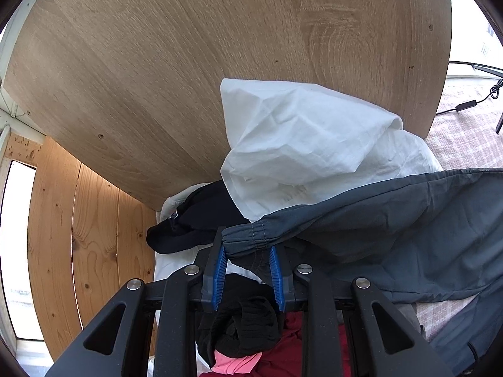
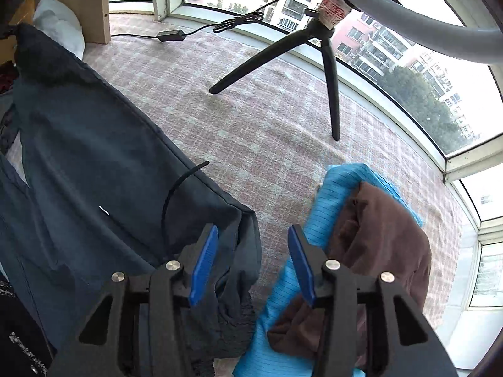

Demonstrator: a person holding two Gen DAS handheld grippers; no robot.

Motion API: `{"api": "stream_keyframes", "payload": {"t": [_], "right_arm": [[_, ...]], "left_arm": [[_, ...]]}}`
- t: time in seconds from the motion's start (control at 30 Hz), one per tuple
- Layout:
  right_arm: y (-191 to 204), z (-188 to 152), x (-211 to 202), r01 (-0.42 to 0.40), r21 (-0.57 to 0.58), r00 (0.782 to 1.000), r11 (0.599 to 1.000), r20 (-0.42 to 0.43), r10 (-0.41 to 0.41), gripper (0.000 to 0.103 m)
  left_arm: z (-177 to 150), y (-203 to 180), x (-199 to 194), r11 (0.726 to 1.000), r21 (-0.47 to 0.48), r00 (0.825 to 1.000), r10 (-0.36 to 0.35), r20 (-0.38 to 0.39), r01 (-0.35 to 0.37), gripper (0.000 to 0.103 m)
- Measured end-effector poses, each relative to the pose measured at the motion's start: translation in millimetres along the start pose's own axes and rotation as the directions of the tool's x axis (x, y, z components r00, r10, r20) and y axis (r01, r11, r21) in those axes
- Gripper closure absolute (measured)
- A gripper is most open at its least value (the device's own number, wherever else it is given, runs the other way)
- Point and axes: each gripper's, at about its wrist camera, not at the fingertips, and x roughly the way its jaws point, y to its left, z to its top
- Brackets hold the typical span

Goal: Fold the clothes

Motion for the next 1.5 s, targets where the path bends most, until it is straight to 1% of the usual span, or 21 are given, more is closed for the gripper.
{"api": "stream_keyframes", "payload": {"t": [0.17,0.27,0.37,0.4,0.43,0.47,0.6,0.63,0.7,0.8,0.87,0.97,1.03,1.13,1.2,1.3,1.37,1.4,1.43,1.47,1.5], "right_arm": [[40,41,67,-0.071,-0.208,0.995,0.976,-0.085,0.054,0.052],[44,48,88,-0.154,-0.264,0.984,0.952,-0.133,0.122,0.052],[44,48,106,-0.209,-0.268,0.968,0.941,-0.195,0.159,0.053],[43,48,107,-0.223,-0.252,0.965,0.942,-0.192,0.177,0.056],[43,48,107,-0.227,-0.238,0.965,0.944,-0.188,0.185,0.070],[44,48,104,-0.203,-0.226,0.970,0.953,-0.182,0.163,0.098],[46,50,84,-0.100,-0.172,0.989,0.980,-0.126,0.078,0.100],[45,51,75,-0.076,-0.149,0.993,0.986,-0.101,0.061,0.100],[30,50,45,-0.048,-0.046,0.999,0.998,-0.007,0.048,0.100],[14,39,-5,-0.029,0.079,0.993,0.996,0.114,0.020,0.100],[15,27,-38,-0.003,0.096,0.986,0.995,0.168,-0.014,0.100],[18,6,-86,0.019,0.118,0.969,0.993,0.242,-0.047,0.100],[21,-15,-115,0.001,0.150,0.959,0.989,0.280,-0.043,0.100],[37,-48,-145,-0.038,0.189,0.946,0.981,0.322,-0.026,0.100],[52,-77,-154,-0.063,0.217,0.949,0.974,0.315,-0.009,0.100],[84,-122,-139,-0.148,0.251,0.959,0.957,0.273,0.077,0.100],[114,-148,-109,-0.190,0.255,0.971,0.948,0.191,0.143,0.100],[131,-160,-92,-0.198,0.247,0.976,0.948,0.137,0.168,0.100],[148,-173,-74,-0.206,0.240,0.978,0.949,0.083,0.192,0.100],[164,-184,-57,-0.220,0.236,0.975,0.947,0.030,0.220,0.100],[174,-191,-39,-0.251,0.239,0.965,0.938,-0.017,0.262,0.100]], "left_arm": [[-1,-4,3,1.000,0.014,1.000,0.013,-0.021,-0.013,0.080],[-2,-3,8,1.000,0.011,0.999,0.014,-0.034,-0.013,0.080],[-3,-2,10,1.000,0.001,0.999,0.013,-0.038,-0.013,0.080],[-3,-3,10,1.000,-0.001,0.999,0.014,-0.037,-0.014,0.080],[-4,-3,11,1.000,-0.002,0.999,0.015,-0.037,-0.015,0.080],[-4,-4,12,1.000,-0.003,0.999,0.017,-0.037,-0.017,0.080],[-2,-5,10,1.000,-0.014,0.999,0.024,-0.025,-0.025,0.080],[0,-4,6,1.000,-0.012,0.999,0.027,-0.017,-0.027,0.080],[4,-3,-1,0.999,-0.008,1.000,0.031,-0.002,-0.031,0.080],[2,1,-31,1.000,-0.010,0.997,0.031,0.065,-0.030,0.080],[-7,9,-53,0.999,-0.021,0.994,0.032,0.105,-0.030,0.080],[-39,24,-83,0.998,-0.057,0.989,0.040,0.144,-0.032,0.080],[-67,31,-102,0.996,-0.080,0.985,0.049,0.164,-0.036,0.080],[-132,34,-122,0.994,-0.107,0.983,0.050,0.176,-0.031,0.080],[-182,34,-126,0.991,-0.130,0.985,0.039,0.166,-0.018,0.080],[-265,27,-104,0.985,-0.171,0.994,-0.005,0.106,0.023,0.079],[-317,15,-69,0.975,-0.209,0.997,-0.074,0.025,0.078,0.080],[-342,8,-49,0.969,-0.226,0.994,-0.108,-0.021,0.100,0.080],[-363,-1,-28,0.969,-0.228,0.990,-0.118,-0.075,0.098,0.080],[-380,-8,-10,0.969,-0.232,0.985,-0.121,-0.125,0.089,0.079],[-398,-15,9,0.968,-0.236,0.977,-0.124,-0.173,0.081,0.079]]}}
